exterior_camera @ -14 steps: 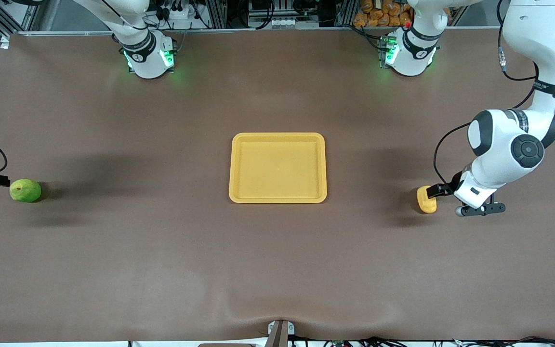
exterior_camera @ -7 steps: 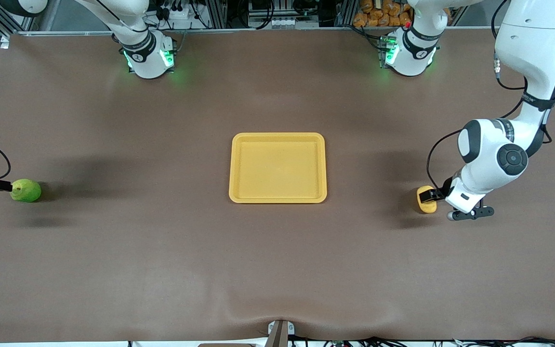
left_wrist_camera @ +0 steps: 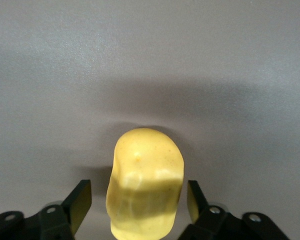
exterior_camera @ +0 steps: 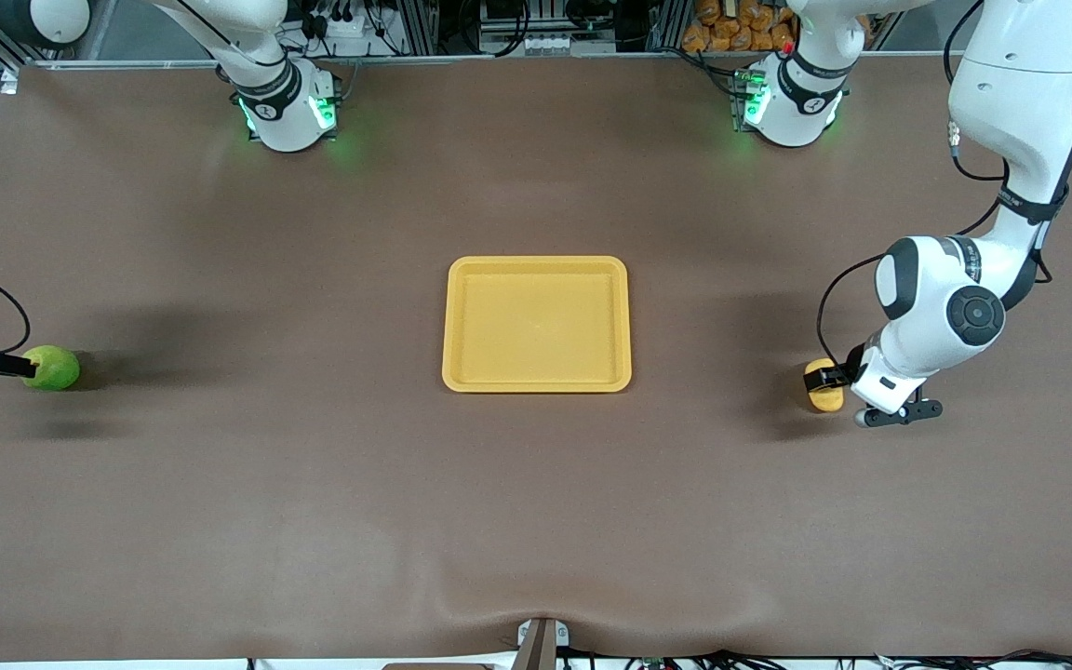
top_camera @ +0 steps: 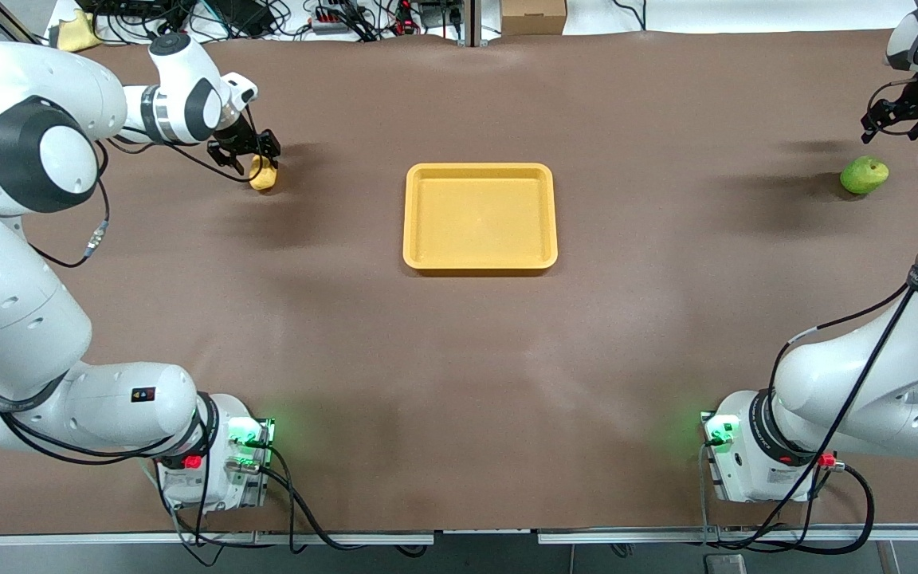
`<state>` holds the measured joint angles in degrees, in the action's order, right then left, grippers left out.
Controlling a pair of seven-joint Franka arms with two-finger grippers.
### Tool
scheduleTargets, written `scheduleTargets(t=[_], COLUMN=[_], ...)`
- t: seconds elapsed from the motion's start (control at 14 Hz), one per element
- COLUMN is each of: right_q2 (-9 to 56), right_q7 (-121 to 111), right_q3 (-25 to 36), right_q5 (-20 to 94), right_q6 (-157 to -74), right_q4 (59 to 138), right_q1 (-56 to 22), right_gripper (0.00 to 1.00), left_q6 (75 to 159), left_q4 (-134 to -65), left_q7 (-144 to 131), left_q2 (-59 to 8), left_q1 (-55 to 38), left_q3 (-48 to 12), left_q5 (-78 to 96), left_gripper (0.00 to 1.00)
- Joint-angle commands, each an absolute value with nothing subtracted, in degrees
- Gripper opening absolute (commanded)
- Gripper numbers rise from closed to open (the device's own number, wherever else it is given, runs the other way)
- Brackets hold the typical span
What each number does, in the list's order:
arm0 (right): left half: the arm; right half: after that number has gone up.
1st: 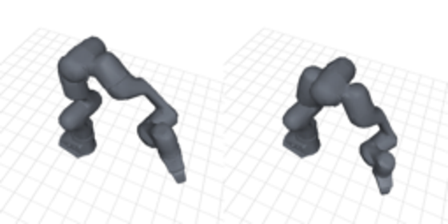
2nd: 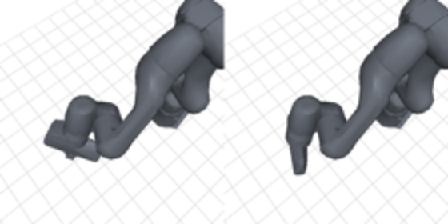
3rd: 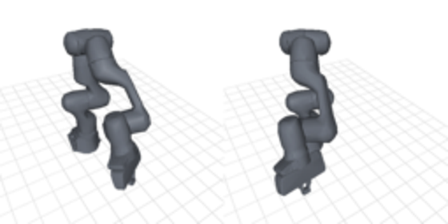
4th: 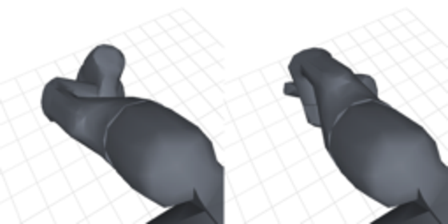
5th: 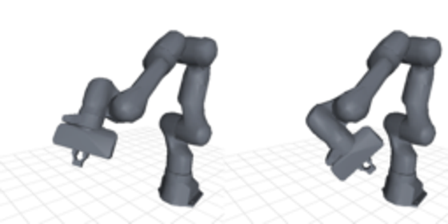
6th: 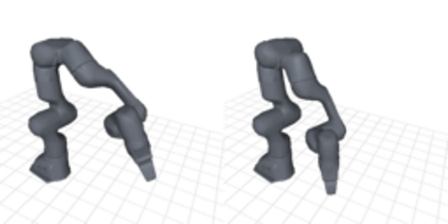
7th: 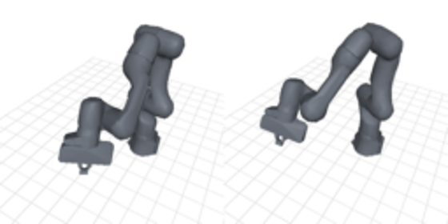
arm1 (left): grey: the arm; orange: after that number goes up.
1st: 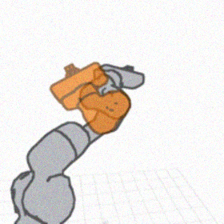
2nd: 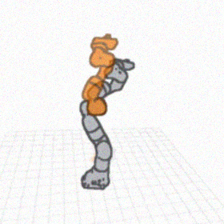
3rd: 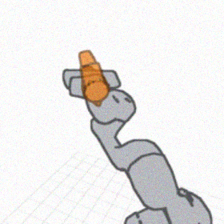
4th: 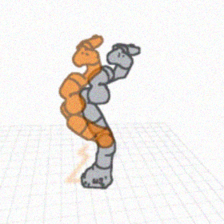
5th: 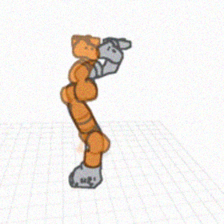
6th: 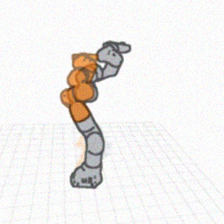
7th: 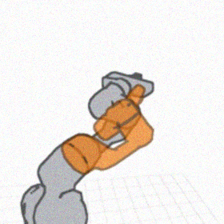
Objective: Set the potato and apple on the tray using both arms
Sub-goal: 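Close the left gripper on the potato while the right gripper grasps the apple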
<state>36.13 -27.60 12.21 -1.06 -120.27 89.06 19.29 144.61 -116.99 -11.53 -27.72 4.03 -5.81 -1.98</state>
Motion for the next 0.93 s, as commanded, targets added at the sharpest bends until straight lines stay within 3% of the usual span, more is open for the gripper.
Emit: scheduleTargets(t=[0.0,0.21,0.57,0.86], right_q2=[37.62,38.23,39.37,40.34], right_q7=[-29.27,-29.27,-30.14,-30.67], right_q3=[11.34,11.43,11.34,11.34], right_q5=[1.83,3.42,4.66,5.62], right_q6=[-120.32,-120.32,-120.41,-120.41], right_q4=[87.45,87.54,87.71,87.98], right_q1=[20.92,21.01,21.88,22.59], right_gripper=[1.0,1.0,1.0,1.0], left_q6=[145.2,145.11,144.49,143.79], left_q4=[-116.1,-116.1,-116.02,-116.02], left_q7=[-13.01,-12.4,-10.38,-9.93], left_q2=[-28.91,-28.74,-26.72,-25.58], left_q1=[3.96,3.87,3.87,3.96], left_q3=[-5.8,-5.89,-6.06,-6.15], left_q5=[-2.99,-2.99,-3.08,-3.08], left_gripper=[0.48,0.26,0.09,0.06])
